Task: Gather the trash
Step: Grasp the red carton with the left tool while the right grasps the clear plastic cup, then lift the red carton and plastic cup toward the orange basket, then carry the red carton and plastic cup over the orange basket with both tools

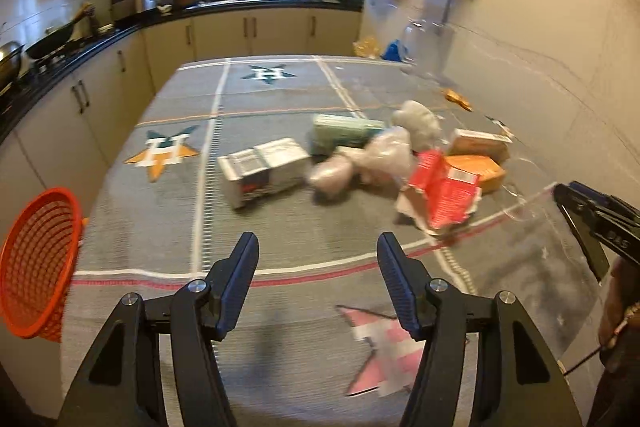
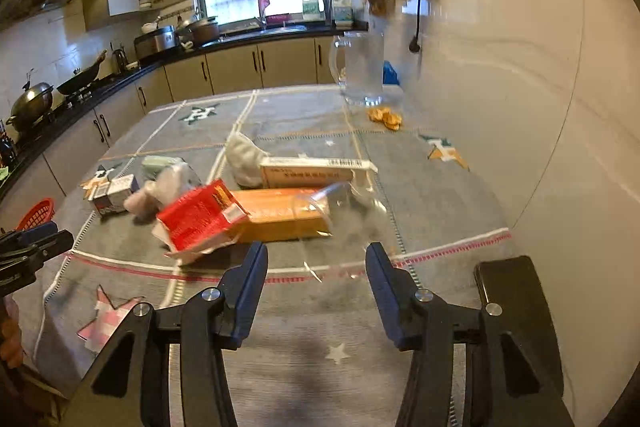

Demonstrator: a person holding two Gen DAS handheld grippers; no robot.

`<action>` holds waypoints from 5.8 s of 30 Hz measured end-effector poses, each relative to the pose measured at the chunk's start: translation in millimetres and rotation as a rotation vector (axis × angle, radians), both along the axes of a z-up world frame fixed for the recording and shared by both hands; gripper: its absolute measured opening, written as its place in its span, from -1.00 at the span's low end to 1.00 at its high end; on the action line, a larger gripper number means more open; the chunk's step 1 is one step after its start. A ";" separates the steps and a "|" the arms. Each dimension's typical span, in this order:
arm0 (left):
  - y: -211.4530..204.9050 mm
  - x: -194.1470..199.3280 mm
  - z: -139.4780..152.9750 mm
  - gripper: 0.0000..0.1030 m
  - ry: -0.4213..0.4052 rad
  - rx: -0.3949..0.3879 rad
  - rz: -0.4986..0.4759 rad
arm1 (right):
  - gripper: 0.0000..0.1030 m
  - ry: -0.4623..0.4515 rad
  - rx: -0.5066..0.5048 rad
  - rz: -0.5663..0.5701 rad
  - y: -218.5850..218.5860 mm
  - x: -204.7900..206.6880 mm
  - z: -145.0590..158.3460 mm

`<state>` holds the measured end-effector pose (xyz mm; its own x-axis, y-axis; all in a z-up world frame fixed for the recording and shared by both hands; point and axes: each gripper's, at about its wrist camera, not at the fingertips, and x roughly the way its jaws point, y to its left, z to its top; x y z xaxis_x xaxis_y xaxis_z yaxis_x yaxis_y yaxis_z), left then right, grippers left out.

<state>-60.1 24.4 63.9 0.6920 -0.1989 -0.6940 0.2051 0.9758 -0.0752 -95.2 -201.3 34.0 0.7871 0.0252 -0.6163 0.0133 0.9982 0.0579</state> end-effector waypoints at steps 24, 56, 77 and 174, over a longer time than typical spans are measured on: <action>-75.7 68.2 -26.2 0.31 0.165 -0.068 -0.127 | -0.90 -0.028 0.099 0.020 -24.6 -2.5 -22.1; -47.1 21.3 -25.5 -0.71 0.104 -0.058 -0.075 | -0.90 -0.015 0.167 0.136 1.0 -2.2 -23.3; 31.6 -14.0 -9.5 -0.71 -0.003 -0.087 0.056 | -0.90 -0.009 0.150 0.316 81.5 6.0 -8.2; 281.7 -79.2 -1.1 -0.71 -0.144 -0.013 0.659 | -0.89 0.057 0.022 0.863 395.1 55.1 34.2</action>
<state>-139.3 306.1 62.8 0.7570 0.2888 -0.5861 -0.4240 0.8997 -0.1042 -40.2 193.8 68.2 0.4555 0.6123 -0.6462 -0.7451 0.6595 0.0996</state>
